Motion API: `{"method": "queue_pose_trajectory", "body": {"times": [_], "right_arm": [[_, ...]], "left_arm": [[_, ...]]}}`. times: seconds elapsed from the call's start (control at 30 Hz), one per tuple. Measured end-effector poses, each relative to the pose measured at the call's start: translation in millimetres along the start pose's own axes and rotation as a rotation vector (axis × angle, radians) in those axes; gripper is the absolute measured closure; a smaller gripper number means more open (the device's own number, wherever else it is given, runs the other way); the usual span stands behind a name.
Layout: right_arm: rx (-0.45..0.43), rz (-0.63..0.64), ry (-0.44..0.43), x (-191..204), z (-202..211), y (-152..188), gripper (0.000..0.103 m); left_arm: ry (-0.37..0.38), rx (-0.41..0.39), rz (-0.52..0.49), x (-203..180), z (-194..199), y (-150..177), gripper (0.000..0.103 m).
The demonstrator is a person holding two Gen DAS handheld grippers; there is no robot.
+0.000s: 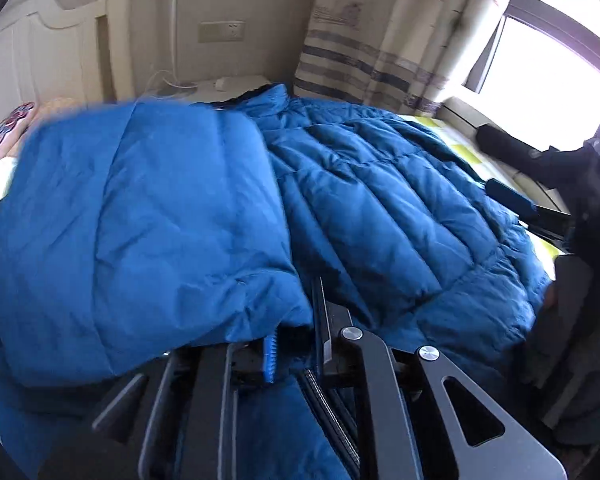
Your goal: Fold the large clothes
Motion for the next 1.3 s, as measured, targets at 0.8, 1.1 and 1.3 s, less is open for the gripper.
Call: {"method": "queue_pose_trajectory", "body": {"times": [0.8, 1.1, 1.3], "right_arm": [[0.055, 0.119, 0.053, 21.5, -11.5, 14.4, 0.003], [0.053, 0.187, 0.073, 32.6, -13.4, 18.5, 0.003], [-0.030, 0.520, 0.021, 107.5, 4.8, 42.8, 0.003]], "left_arm": [[-0.335, -0.040, 0.474, 182.4, 93.5, 52.1, 0.091], [-0.406, -0.089, 0.407, 185.5, 77.2, 62.1, 0.086], [-0.310, -0.122, 0.484, 200.7, 75.9, 66.2, 0.082]]}}
Point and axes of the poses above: each gripper's, at about its wrist camera, not at the fingertips, and z roughly against the way its jaws point, x to its left, y to its underside, the point moved 4 cm from there along -z, roughly the way its jaws point
